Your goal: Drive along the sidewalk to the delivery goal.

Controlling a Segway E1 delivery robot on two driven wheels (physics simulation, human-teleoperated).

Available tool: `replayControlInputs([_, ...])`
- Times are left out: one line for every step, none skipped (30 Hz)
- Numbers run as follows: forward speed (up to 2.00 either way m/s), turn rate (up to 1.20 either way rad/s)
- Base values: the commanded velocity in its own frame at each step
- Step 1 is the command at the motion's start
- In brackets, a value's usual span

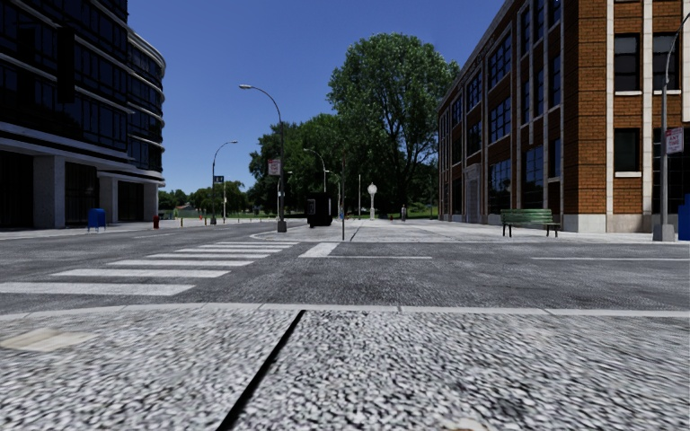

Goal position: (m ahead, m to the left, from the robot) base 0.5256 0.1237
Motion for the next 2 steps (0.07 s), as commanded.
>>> replayControlInputs([0.0,0.0])
replayControlInputs([0.0,0.0])
